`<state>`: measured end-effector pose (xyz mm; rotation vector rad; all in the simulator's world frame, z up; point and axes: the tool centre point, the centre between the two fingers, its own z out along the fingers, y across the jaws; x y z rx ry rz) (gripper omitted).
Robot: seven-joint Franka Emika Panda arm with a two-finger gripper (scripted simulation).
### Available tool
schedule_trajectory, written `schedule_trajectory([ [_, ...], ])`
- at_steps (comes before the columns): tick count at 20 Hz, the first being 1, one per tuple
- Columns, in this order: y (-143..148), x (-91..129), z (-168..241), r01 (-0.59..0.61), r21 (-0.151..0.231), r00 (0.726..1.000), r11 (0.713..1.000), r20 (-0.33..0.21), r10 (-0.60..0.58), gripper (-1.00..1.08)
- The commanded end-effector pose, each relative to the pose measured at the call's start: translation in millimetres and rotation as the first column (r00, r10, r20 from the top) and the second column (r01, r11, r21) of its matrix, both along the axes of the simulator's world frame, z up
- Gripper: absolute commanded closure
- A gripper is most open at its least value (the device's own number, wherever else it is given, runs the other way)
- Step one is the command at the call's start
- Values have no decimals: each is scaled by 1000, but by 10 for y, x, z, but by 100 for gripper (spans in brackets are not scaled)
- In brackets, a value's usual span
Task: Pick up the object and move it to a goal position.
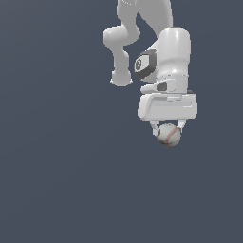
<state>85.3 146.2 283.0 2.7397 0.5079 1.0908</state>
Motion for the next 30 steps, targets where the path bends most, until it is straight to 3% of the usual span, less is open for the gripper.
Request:
schedule_trajectory([
  [1, 62, 22, 137, 2, 0, 999, 1000, 36, -2, 108],
  [16, 365, 52, 742, 11, -6, 980, 1000, 198, -10, 108],
  [30, 647, -3, 1291, 22, -12, 939, 1000, 343, -17, 108],
])
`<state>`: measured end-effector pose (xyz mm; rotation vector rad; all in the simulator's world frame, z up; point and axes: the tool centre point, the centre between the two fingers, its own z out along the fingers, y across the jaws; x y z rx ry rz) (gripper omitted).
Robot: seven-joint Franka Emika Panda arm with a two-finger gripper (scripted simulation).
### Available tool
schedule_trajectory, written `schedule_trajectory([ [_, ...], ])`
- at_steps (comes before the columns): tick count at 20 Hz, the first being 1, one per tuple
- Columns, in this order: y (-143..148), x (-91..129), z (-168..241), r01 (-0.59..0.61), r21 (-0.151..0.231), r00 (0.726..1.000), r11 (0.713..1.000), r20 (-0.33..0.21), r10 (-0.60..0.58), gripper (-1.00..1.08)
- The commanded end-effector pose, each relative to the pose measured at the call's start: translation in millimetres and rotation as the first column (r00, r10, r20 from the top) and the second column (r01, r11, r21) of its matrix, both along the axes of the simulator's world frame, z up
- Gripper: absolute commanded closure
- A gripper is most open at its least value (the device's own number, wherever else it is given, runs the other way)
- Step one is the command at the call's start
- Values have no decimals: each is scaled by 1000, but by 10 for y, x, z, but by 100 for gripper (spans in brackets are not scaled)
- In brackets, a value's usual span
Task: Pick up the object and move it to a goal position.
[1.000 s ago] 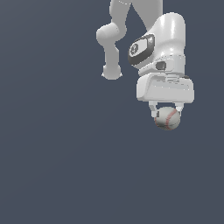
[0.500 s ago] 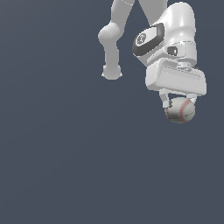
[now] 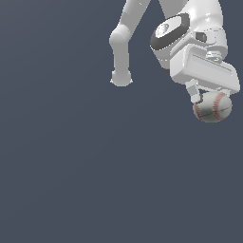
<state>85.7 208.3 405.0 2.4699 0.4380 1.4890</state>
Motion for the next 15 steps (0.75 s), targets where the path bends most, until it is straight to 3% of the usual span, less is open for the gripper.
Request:
schedule_trajectory([
  [1, 43, -12, 102, 2, 0, 1000, 1000, 27, -2, 108],
  [8, 135, -46, 269, 7, -4, 997, 1000, 77, -7, 108],
  [15, 162, -56, 309, 11, -6, 996, 1000, 92, -10, 108],
])
